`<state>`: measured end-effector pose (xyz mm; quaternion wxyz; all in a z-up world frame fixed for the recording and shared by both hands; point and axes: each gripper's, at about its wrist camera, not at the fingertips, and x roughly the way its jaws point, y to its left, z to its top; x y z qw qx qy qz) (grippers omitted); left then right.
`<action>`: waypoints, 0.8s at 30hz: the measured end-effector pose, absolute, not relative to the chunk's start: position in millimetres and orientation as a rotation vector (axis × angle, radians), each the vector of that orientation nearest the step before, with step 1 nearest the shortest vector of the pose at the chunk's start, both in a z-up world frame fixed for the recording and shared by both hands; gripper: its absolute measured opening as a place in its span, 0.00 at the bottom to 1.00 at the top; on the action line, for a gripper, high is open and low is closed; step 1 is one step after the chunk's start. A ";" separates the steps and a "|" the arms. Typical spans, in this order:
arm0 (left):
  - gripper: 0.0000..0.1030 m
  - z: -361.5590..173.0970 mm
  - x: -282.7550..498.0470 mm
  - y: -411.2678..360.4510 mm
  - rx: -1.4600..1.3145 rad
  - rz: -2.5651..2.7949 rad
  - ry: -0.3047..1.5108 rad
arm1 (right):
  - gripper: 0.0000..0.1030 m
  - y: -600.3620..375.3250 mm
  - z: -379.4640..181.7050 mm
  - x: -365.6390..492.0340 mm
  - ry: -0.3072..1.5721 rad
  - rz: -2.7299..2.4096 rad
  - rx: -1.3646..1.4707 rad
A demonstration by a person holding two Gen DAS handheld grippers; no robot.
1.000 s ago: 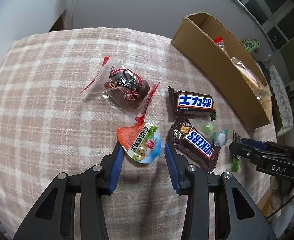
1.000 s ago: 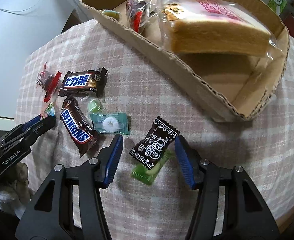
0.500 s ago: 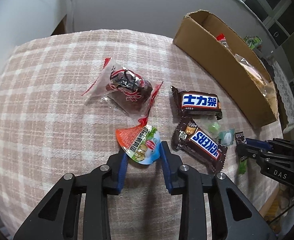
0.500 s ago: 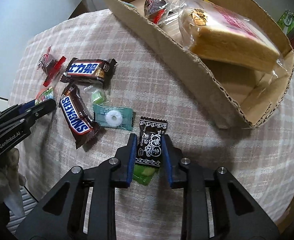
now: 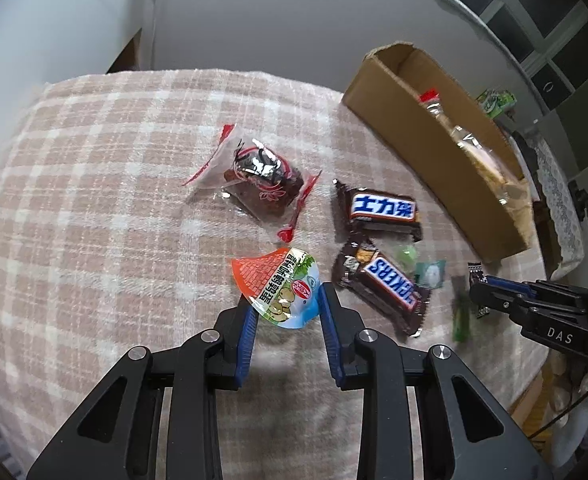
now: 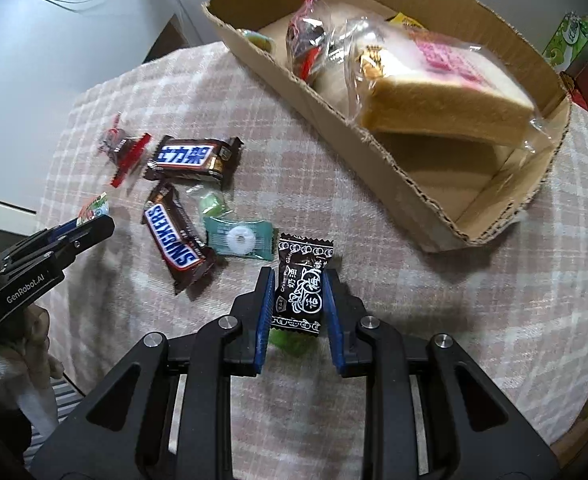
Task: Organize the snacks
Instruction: 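Carry both candies over the box with the left and right tools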
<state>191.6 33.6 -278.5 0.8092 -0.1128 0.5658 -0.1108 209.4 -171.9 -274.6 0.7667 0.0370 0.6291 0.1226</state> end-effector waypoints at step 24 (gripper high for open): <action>0.28 -202.2 251.5 -16.1 -0.280 -0.347 1.046 | 0.24 -226.4 -166.3 258.0 1.126 0.236 0.107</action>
